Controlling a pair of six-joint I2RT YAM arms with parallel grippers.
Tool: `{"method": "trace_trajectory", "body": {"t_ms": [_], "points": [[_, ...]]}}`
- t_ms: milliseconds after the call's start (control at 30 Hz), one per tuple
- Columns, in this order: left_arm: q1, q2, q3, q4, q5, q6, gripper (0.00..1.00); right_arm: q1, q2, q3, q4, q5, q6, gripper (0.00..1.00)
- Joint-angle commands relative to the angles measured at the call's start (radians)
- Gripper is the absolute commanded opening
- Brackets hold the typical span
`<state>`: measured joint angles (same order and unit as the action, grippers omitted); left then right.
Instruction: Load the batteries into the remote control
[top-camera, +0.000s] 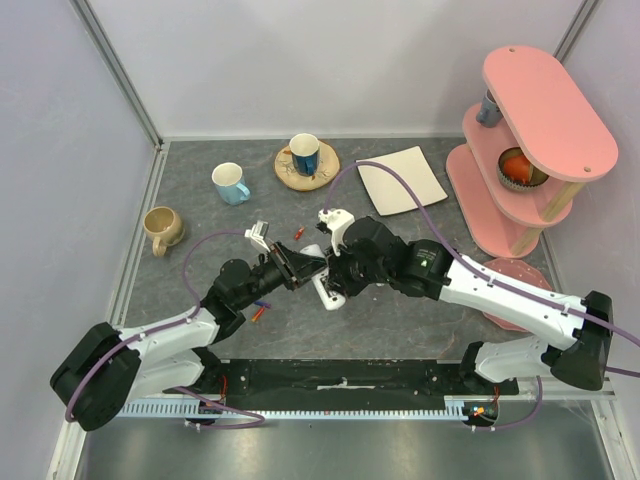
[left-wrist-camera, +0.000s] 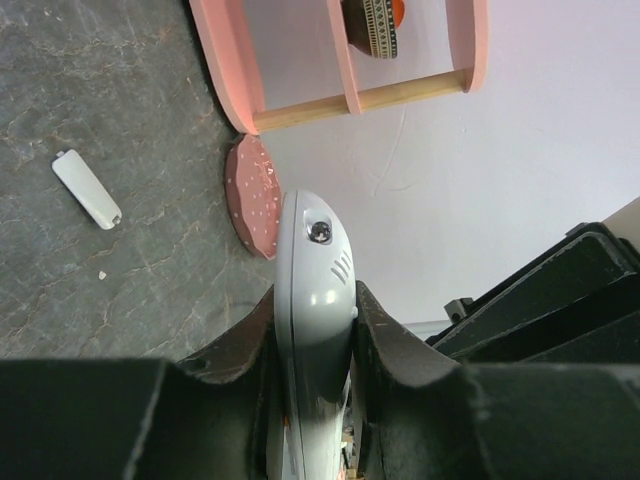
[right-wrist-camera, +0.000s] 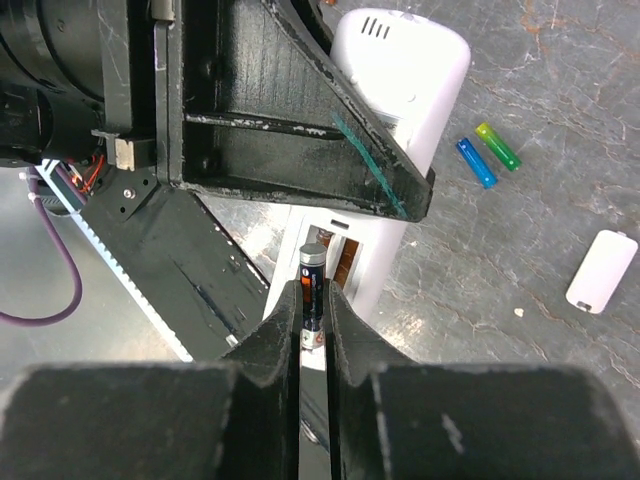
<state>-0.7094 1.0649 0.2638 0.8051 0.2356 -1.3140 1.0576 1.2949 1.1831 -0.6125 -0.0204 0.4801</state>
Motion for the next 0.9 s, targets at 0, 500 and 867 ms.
{"method": "trace_trajectory", "body": {"t_ms": [0, 500, 867], "points": [[-0.005, -0.017, -0.017, 0.12, -0.036, 0.016, 0.02, -0.005, -0.013, 0.102, -0.092, -0.01, 0.005, 0.0], [-0.005, 0.219, -0.143, 0.655, -0.122, -0.132, 0.02, -0.016, 0.089, 0.28, -0.319, -0.084, 0.02, 0.0], [-0.005, 0.29, -0.158, 0.81, -0.104, -0.157, 0.02, -0.025, 0.231, 0.371, -0.426, -0.17, 0.011, 0.0]]}}
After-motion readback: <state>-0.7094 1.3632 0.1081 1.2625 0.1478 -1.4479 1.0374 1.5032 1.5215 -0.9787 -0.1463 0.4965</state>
